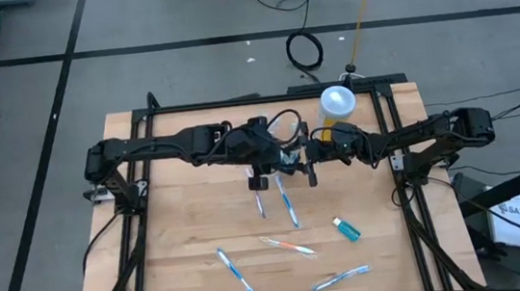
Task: Pick & Place toothbrushing station
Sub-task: Put the blue mouthwash bottle into the black organizer
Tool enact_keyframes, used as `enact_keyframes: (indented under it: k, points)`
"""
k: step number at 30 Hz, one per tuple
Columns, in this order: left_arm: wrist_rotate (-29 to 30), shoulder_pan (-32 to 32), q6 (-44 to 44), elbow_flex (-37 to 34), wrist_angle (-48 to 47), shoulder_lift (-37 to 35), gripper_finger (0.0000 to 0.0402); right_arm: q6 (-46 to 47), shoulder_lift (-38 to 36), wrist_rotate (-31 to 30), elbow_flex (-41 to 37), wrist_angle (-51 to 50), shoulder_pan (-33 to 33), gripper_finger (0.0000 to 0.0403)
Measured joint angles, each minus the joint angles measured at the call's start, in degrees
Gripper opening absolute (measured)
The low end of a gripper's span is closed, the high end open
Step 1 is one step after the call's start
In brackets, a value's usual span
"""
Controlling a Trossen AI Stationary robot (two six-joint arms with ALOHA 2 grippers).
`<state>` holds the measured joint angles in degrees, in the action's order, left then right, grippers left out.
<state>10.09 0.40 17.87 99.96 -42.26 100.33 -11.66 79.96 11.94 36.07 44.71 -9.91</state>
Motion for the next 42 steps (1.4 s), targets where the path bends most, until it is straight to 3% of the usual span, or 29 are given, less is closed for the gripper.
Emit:
enact_keyframes:
  k: [42]
  points:
    - [0.0, 0.0, -1.4, 0.0, 0.5, 0.0, 0.0145, 0.0, 0.0, 0.0, 0.0, 0.2, 0.0, 0.0174]
